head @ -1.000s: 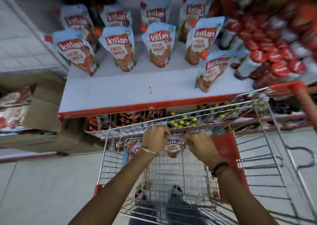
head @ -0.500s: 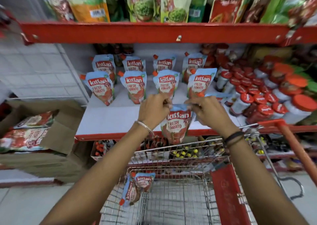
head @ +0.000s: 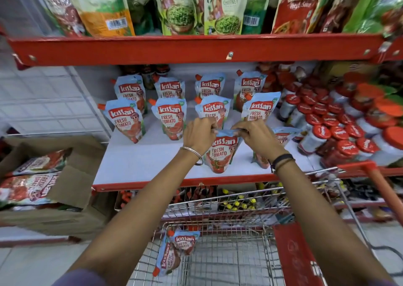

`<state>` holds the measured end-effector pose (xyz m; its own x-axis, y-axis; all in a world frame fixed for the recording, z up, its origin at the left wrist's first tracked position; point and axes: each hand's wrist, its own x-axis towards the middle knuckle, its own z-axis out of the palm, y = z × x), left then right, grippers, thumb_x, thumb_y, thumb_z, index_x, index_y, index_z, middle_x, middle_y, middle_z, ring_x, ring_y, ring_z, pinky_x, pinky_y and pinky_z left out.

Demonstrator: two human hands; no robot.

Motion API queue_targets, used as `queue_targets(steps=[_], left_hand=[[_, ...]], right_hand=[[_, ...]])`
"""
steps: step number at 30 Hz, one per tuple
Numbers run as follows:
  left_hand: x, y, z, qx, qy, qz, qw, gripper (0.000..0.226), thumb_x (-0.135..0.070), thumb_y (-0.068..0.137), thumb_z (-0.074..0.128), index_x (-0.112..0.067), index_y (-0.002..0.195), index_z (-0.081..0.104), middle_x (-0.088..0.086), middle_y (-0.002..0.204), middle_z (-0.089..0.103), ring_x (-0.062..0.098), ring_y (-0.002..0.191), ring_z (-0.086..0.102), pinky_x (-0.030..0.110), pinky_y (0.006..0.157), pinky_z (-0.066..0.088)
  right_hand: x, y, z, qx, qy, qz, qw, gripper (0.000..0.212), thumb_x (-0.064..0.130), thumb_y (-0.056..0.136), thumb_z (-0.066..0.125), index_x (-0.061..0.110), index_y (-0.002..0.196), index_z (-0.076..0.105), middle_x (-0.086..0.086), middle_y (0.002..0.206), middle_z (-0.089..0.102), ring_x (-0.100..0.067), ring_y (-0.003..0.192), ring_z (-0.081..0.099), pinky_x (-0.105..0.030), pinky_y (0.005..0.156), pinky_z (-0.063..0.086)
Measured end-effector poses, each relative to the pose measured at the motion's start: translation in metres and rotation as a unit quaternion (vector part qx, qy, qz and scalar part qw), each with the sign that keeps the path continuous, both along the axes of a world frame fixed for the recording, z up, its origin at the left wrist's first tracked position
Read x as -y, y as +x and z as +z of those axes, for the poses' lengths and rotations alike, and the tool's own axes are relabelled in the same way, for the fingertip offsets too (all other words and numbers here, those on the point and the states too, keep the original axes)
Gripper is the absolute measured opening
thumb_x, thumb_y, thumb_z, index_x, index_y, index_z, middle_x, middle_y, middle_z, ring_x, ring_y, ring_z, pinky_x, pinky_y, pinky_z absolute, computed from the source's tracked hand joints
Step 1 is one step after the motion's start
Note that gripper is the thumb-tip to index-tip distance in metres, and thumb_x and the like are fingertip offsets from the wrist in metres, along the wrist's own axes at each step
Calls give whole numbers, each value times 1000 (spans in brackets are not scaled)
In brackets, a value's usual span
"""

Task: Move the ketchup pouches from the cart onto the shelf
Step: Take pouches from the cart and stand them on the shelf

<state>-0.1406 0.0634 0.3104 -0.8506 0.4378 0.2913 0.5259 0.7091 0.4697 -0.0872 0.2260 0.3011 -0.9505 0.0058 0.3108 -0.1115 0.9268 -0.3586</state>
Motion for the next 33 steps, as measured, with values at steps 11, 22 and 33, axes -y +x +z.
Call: queue_targets(steps=[11,22,33], left_hand=[[1,-6,-15,8,21,-29,999,16,-1,78,56,-7,89,66,18,90,73,36,81,65,38,69,54],[87,51,-103,-85,139,-61,985,18,-13,88,48,-12,103,58,9,107,65,17,105,54,31,87,43],[163,94,-266,164,-92,-84,979,33,-15,82,42,-11,112,55,14,111,66,31,100,63,41,80,57]], right_hand=[[1,2,-10,29,-21,-18,999,23,7,87,59,12,109,62,-17,108,69,-37,95,61,-45,74,53],[86,92,-52,-74,-164,-15,984,23,18,91,57,17,114,56,-6,112,66,-18,102,58,-28,85,46],[163,109,-232,295,-167,-43,940,38,20,94,51,14,131,44,-14,132,55,-33,111,57,-42,88,51]])
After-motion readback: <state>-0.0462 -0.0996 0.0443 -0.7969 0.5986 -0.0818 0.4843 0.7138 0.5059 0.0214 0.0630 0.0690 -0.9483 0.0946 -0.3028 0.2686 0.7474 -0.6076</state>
